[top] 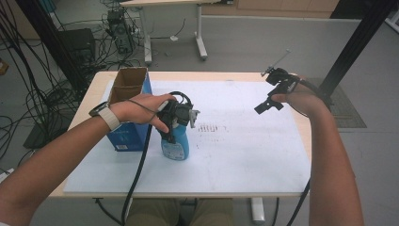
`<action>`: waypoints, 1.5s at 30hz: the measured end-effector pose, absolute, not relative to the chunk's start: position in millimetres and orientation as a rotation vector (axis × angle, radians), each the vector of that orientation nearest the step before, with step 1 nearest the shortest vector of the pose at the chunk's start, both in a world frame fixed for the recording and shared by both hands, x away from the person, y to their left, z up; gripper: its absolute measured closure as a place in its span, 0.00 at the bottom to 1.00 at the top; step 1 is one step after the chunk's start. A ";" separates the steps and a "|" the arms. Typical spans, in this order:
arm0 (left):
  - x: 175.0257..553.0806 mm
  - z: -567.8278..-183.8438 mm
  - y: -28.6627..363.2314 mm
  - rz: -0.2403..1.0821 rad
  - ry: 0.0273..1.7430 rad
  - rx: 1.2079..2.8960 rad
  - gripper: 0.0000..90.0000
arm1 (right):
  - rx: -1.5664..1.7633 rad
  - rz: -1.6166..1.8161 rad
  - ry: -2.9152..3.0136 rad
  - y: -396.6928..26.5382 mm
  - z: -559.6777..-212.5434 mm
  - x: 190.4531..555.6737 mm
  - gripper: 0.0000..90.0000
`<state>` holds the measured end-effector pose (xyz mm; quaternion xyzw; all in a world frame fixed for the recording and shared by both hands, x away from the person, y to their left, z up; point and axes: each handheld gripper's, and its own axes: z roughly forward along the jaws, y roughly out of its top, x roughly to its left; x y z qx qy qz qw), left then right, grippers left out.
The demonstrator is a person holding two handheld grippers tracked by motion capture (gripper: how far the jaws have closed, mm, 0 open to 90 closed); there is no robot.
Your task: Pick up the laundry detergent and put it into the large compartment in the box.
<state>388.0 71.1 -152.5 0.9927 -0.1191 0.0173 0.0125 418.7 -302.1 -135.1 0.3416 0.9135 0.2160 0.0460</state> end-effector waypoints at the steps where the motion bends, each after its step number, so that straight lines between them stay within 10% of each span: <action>1: 387.9 -152.7 71.7 0.054 -0.371 3.091 0.42 | 1.042 0.659 2.789 -301.8 -135.0 418.8 0.07; 45: 387.5 -152.7 71.4 0.058 -0.375 3.092 0.42 | 1.034 0.661 2.789 -301.8 -135.0 419.8 0.07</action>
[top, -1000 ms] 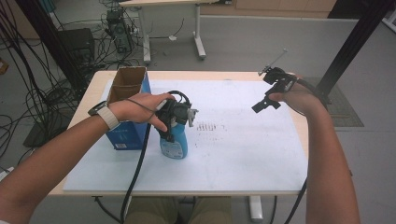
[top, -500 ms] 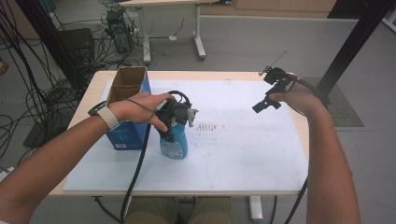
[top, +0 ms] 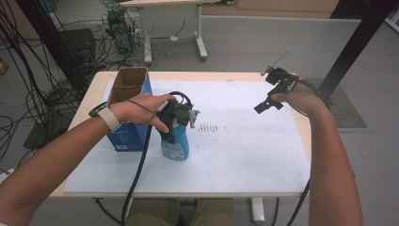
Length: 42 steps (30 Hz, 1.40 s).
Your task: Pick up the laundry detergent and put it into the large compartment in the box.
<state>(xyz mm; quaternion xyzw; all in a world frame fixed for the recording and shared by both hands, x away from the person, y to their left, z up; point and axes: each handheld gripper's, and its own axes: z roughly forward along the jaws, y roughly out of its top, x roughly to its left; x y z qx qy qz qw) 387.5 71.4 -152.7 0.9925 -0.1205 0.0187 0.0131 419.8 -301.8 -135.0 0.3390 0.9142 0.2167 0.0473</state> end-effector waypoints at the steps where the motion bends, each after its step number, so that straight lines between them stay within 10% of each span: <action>1: 387.5 -152.7 71.4 0.058 -0.375 3.092 0.42 | 1.034 0.661 2.789 -301.8 -135.0 419.8 0.07; 42: 386.7 -152.5 72.1 0.061 -0.360 3.093 0.42 | 1.033 0.667 2.788 -301.9 -132.6 418.3 0.07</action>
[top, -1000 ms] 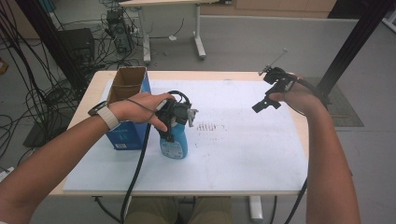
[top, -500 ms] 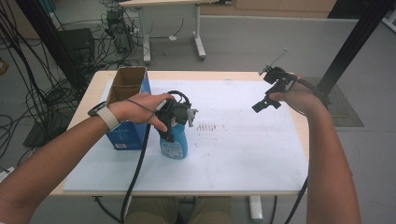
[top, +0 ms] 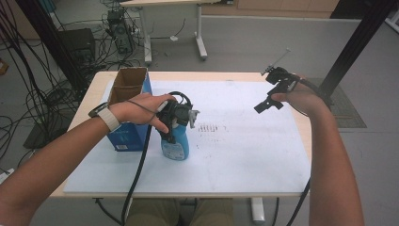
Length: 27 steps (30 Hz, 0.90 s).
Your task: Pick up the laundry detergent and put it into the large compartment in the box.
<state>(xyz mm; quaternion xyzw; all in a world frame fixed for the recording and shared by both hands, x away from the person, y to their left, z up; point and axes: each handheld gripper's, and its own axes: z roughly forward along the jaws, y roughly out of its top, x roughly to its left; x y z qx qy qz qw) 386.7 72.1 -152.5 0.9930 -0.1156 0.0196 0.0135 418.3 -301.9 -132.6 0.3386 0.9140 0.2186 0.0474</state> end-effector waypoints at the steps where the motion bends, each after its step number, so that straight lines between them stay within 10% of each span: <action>1: 387.0 -152.5 72.5 0.061 -0.355 3.091 0.42 | 1.034 0.668 2.788 -302.3 -133.2 418.3 0.07; 27: 387.0 -146.1 78.1 0.051 -0.209 3.086 0.42 | 1.024 0.684 2.777 -303.6 -128.7 410.7 0.07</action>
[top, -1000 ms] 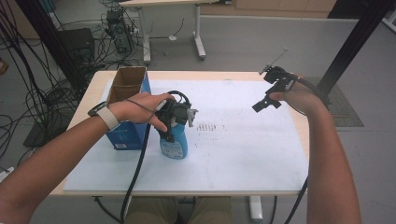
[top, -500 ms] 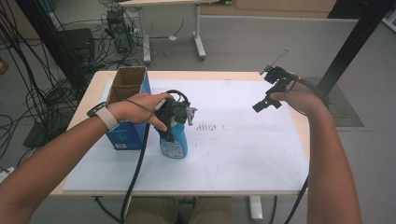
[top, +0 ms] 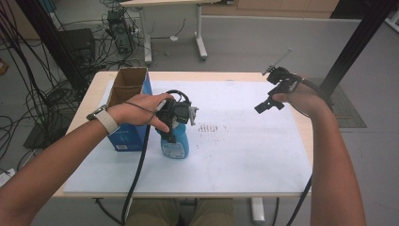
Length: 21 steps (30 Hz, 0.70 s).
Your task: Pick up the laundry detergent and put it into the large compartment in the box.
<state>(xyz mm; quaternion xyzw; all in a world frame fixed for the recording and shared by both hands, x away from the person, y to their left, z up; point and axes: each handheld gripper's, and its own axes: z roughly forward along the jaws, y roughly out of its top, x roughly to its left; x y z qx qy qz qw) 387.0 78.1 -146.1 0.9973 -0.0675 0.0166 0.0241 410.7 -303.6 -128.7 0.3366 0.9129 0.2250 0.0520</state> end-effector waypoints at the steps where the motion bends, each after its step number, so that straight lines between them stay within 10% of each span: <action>1: 386.9 -145.4 79.2 0.050 -0.192 3.083 0.42 | 1.025 0.685 2.775 -303.6 -128.1 410.0 0.07; 21: 372.1 -124.5 74.7 0.048 0.084 3.114 0.42 | 0.985 0.718 2.768 -300.7 -124.6 395.2 0.07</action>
